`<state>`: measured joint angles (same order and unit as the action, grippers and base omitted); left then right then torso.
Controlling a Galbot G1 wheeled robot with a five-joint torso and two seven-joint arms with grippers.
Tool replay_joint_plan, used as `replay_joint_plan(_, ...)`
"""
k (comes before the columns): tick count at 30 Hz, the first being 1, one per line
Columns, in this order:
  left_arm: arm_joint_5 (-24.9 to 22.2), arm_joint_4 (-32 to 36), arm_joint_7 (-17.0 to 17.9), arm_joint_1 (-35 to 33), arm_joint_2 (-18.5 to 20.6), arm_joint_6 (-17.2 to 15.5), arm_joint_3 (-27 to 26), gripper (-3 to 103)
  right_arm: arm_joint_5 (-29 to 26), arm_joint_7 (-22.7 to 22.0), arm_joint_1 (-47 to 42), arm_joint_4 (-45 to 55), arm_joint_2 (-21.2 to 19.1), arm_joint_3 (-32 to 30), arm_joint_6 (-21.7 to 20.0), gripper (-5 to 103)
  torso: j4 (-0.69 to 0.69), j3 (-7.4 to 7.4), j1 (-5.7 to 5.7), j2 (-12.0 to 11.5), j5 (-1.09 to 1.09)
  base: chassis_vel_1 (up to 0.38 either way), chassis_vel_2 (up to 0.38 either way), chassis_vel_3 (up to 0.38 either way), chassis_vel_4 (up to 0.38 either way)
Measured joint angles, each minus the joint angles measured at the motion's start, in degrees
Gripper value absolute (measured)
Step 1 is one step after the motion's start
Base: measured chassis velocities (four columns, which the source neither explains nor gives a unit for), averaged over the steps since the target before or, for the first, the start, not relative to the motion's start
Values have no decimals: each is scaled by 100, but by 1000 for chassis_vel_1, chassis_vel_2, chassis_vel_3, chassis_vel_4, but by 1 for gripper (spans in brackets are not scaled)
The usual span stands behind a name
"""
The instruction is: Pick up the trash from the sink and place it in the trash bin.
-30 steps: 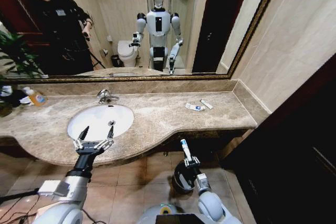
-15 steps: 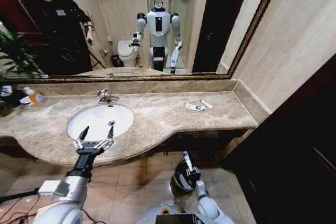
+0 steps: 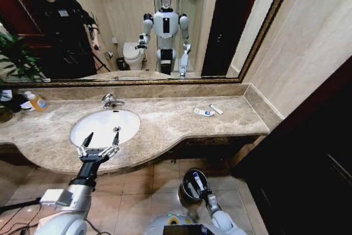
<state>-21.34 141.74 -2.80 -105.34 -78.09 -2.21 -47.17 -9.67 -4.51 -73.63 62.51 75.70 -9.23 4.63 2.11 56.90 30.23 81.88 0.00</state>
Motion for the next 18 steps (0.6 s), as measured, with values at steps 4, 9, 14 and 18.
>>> replay_joint_plan(4,0,0,0,0,0,0,0,100,18,138,151,-96,55,0,-276,26,0,0,0,0,0,0,0,0,0)
replay_joint_plan(9,0,0,0,0,0,0,0,100,91,261,301,-165,121,-7,-640,26,0,0,0,0,0,0,0,0,0)
replay_joint_plan(14,0,0,0,0,0,0,0,100,164,318,357,-186,162,-4,-751,24,0,0,0,0,0,0,0,0,0)
replay_joint_plan(18,0,0,0,0,0,0,0,100,179,298,355,-167,165,1,-696,33,0,0,0,0,0,0,0,0,0)
